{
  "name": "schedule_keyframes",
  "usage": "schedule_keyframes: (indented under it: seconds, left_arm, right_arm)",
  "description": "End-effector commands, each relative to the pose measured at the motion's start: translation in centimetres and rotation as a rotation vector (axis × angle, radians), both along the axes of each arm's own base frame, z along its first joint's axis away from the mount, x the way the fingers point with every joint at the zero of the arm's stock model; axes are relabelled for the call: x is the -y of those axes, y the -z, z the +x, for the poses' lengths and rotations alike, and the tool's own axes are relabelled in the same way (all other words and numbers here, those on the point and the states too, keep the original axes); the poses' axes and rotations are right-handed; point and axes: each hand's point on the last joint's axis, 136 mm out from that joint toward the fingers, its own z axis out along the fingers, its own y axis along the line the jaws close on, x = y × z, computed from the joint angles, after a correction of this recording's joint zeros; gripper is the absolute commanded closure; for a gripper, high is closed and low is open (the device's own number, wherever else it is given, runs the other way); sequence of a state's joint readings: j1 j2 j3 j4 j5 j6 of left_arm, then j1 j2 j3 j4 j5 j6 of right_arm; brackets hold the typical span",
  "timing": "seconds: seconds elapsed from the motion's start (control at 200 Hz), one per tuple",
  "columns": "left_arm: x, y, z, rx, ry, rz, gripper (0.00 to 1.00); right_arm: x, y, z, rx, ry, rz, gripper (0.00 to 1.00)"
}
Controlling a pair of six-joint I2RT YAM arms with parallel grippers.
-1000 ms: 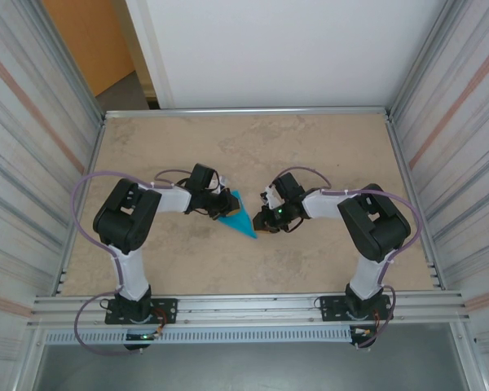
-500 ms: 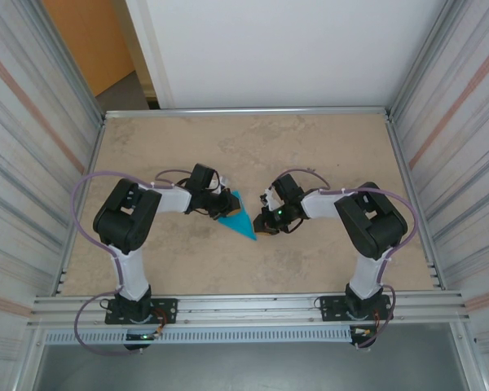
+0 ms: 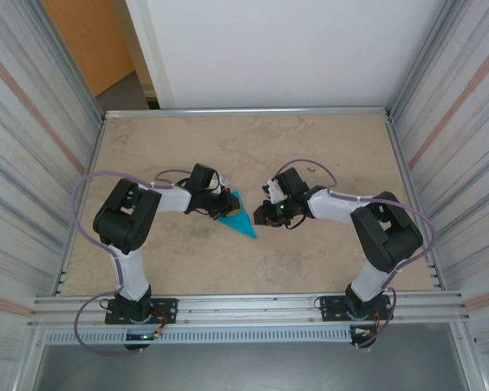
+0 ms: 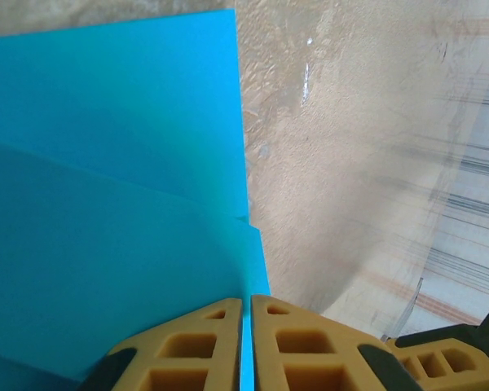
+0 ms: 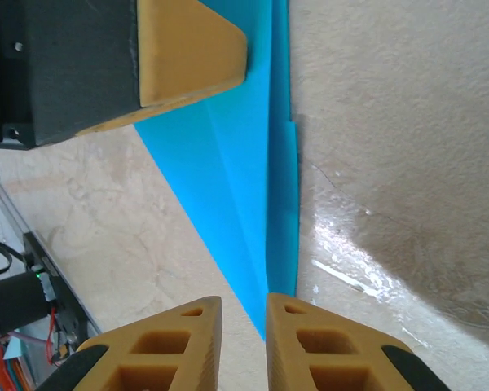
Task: Fold a paper plane with a square sheet of paper (pick it up from the middle)
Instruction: Fourth fold the wing at the center of the table.
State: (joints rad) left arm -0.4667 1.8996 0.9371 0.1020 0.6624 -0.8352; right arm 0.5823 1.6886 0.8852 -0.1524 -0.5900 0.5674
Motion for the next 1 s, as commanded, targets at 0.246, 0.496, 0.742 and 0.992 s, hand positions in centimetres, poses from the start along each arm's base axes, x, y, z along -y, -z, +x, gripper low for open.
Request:
schedule_keyframes:
  seconds: [0.246, 0.496, 0.742, 0.992]
  left_arm:
    - [0.2, -0.1, -0.2, 0.0, 0.015, -0.019, 0.87]
    - [0.5, -0.3, -0.2, 0.003, 0.027, -0.036, 0.87]
    - [0.9, -0.4, 0.0, 0.005, 0.038, -0.058, 0.85]
    - [0.9, 0.1, 0.0, -0.007, 0.037, -0.054, 0.85]
  right_arm:
    - [-3.7, 0.9, -0.4, -0.024, -0.094, 0.023, 0.87]
    - [-3.3, 2.5, -0.6, -0.063, -0.084, 0.001, 0.87]
    - [-2.5, 3.6, -1.0, -0.086, -0.066, -0.025, 0.87]
    - [-2.0, 4.3, -1.1, -0.101, -0.056, -0.045, 0.87]
